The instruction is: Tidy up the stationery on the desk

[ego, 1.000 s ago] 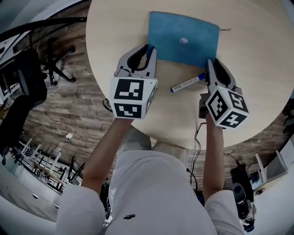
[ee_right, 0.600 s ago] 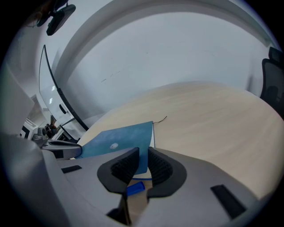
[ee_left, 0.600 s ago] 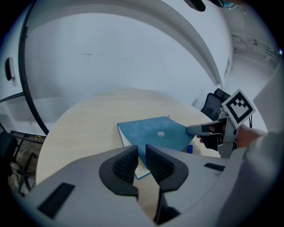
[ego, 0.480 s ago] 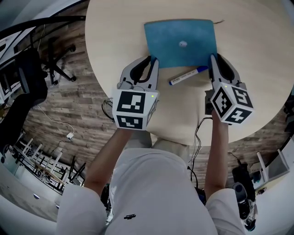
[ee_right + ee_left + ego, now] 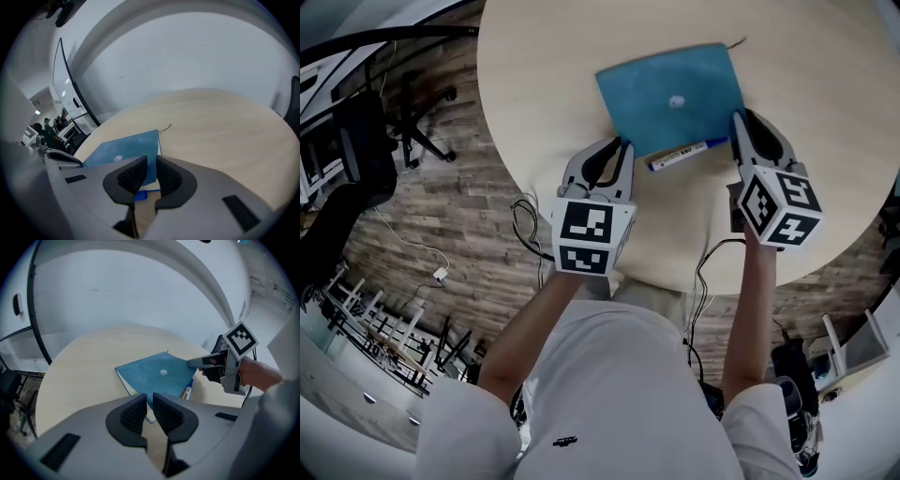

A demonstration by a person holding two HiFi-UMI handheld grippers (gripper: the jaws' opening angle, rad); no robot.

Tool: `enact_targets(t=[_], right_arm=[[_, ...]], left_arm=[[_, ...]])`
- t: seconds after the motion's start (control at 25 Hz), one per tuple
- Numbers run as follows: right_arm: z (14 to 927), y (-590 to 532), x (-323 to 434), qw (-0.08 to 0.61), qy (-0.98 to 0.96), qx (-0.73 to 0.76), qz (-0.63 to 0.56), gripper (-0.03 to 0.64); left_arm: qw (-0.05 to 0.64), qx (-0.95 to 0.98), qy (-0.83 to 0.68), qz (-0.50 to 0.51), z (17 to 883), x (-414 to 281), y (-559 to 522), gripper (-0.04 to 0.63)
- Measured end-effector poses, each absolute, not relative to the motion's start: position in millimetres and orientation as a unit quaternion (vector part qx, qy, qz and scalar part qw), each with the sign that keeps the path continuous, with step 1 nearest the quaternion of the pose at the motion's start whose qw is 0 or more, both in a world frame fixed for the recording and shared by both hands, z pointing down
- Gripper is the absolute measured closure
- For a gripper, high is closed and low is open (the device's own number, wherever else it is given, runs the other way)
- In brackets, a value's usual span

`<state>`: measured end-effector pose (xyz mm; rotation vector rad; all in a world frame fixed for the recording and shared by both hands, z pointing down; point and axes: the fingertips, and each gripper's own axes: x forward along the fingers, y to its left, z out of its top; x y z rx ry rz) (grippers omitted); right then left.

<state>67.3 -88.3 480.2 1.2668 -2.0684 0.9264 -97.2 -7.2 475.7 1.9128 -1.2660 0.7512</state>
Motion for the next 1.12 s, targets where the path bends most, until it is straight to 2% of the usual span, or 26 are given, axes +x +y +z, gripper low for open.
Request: enact_targets(t=[0.48,0.72,0.96,1.0,1.04,1.08,1.12], right_arm=[[479,-96,87,0.273,-0.798,0.436,0.313,0.543],[479,-103,89,0.271,-0.803,0.439,0.299,0.543],[464,-75,124,0.239,-0.771,0.498,0.318,0.541],[464,-65,131,0.23,-0.763,0.504,0.332,0.541],[463,-56,137,0.22,-0.755,0.512,0.346,0.541],[464,-47,143,0.21,-0.746,0.521,0.357,0.541],[464,-38,149,0.2,-0.736,0.533,0.366,0.541]], left_arm=[[0.388,0.732,-0.469,0.305,490,-48,45,0.565],[0.409,0.717,-0.472,0.309,504,-48,50,0.568],[0.372,0.73,-0.485,0.306,479,-65,34,0.562],[0.368,0.733,-0.486,0.304,475,-66,30,0.539],[0.366,0.735,-0.484,0.302,473,-66,26,0.479],[0.365,0.738,-0.481,0.301,472,-67,22,0.449],[0.362,0.74,-0.48,0.301,472,-68,18,0.442]])
